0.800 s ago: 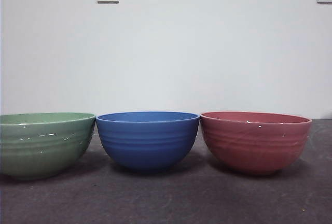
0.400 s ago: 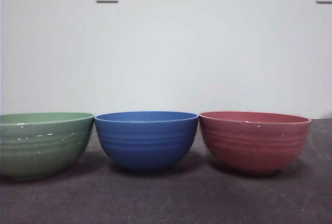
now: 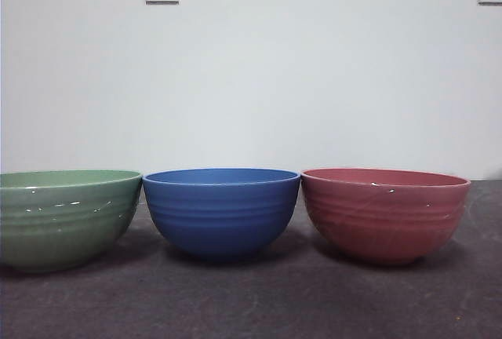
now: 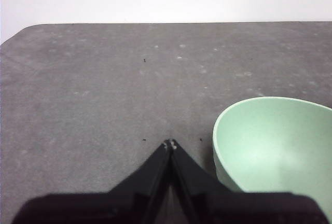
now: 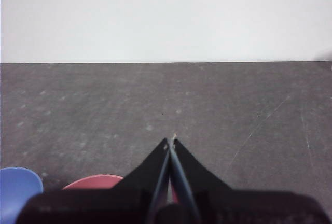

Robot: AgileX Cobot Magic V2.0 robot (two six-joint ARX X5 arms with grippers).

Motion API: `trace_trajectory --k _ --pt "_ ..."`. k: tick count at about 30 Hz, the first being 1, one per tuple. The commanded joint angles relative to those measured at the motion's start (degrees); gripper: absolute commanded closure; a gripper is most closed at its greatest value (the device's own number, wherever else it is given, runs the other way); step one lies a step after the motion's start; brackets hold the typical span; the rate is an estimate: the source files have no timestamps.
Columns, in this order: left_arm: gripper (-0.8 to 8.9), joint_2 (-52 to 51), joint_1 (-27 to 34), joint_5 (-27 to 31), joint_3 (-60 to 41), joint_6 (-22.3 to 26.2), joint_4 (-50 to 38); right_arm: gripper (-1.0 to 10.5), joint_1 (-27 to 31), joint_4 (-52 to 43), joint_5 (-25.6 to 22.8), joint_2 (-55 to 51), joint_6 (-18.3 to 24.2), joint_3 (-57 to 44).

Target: Pick up the green bowl on the top,put the green bowl on the left,pick up the red bowl in the middle,put the red bowl on the right

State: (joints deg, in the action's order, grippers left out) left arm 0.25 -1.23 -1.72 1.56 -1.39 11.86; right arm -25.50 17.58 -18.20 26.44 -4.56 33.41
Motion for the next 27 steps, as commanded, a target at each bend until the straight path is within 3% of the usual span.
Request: trace_trajectory --k 1,20,23,27 --pt "8.17 -0.13 0.17 -0.04 -0.79 0.07 0.15 9.4 -0.07 -0.31 -0.17 -0.09 -0.52 -0.28" --pt "8.17 -0.13 0.17 -0.04 -0.79 0.07 0.15 9.4 -0.07 0.00 -0.17 -0.09 -0.35 -0.28" --pt "8.17 -0.13 0.17 -0.02 -0.79 0.07 0.15 9.4 -0.09 1.05 -0.15 -0.22 2.69 -0.33" --pt "8.17 -0.13 0.17 -0.02 -0.79 0.07 0.15 9.4 2.38 5.75 0.87 -5.29 3.37 -1.70"
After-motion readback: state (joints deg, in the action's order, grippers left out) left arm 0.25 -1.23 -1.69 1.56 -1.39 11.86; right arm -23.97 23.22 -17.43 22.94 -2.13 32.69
